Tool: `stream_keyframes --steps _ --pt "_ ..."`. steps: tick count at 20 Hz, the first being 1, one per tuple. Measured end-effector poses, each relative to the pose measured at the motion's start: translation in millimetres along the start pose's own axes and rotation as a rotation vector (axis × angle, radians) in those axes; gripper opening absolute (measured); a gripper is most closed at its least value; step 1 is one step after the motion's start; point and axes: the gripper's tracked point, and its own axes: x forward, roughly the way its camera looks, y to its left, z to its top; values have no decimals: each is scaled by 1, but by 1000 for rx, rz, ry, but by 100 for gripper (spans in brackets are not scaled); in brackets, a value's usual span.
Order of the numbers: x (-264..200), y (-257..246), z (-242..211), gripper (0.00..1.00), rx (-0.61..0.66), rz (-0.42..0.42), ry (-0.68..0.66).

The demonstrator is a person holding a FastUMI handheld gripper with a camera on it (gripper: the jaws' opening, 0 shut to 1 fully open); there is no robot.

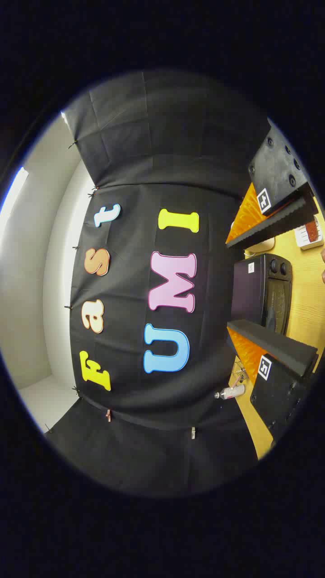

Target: Open the toaster oven, put the food inside, and close the toaster oven door.

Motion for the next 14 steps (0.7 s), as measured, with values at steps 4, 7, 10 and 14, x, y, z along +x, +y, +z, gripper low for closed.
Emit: stream_keyframes --steps 4,7,10,14 --pt "-4 6 -6 97 -2 -1 16" --pt "-5 8 -9 97 -12 2 21" --pt "-10 10 -12 97 -7 1 31" --pt "-12 13 -16 97 -8 -2 39"
